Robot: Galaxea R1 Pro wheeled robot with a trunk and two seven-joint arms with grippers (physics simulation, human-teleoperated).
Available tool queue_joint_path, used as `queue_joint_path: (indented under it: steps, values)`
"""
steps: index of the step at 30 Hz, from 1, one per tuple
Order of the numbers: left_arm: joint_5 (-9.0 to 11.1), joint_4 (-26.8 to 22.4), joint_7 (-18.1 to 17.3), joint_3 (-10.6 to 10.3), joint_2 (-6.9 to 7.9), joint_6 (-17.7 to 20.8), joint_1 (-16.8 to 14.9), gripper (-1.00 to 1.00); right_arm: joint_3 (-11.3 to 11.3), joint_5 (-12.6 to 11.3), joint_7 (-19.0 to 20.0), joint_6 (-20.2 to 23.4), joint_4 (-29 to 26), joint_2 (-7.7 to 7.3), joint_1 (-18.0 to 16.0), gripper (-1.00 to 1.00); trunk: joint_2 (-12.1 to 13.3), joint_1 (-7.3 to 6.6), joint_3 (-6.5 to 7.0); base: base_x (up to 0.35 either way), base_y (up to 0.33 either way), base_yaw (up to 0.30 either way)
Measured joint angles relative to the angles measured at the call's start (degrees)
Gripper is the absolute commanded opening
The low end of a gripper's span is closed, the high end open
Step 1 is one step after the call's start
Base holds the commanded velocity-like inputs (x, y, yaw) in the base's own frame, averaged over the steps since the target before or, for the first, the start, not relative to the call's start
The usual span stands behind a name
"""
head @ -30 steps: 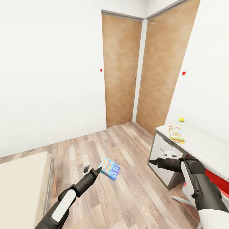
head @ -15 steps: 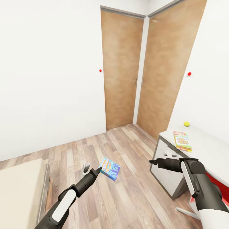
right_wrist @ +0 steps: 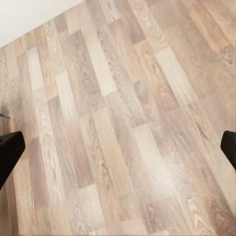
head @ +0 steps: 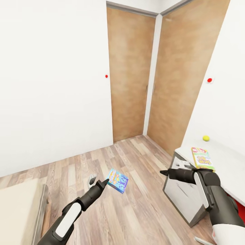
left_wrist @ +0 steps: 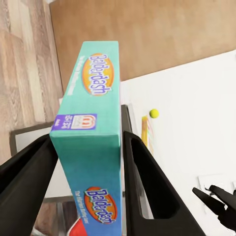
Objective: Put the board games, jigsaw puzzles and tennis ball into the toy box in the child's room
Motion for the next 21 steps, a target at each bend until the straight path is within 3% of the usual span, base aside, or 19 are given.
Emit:
queue_joint_path:
  steps: [11, 21]
  values:
    - [0.05, -0.09, -0.13, 0.07, -0.12, 0.07, -0.21, -1.00, -0.38, -0.08, 0.04, 0.68, -7.06, -0.26, 0.76, 1.00, 0.00, 0.00, 0.00, 0.324, 0.000, 0.000]
    - [0.35, -4.08, 1.08, 0.16, -0.03, 1.40, -2.47, -1.00, -3.26, -0.30, 0.19, 0.67, -12.42, -0.29, 1.91, 1.00, -0.01, 0.00, 0.01, 0.324, 0.000, -0.001]
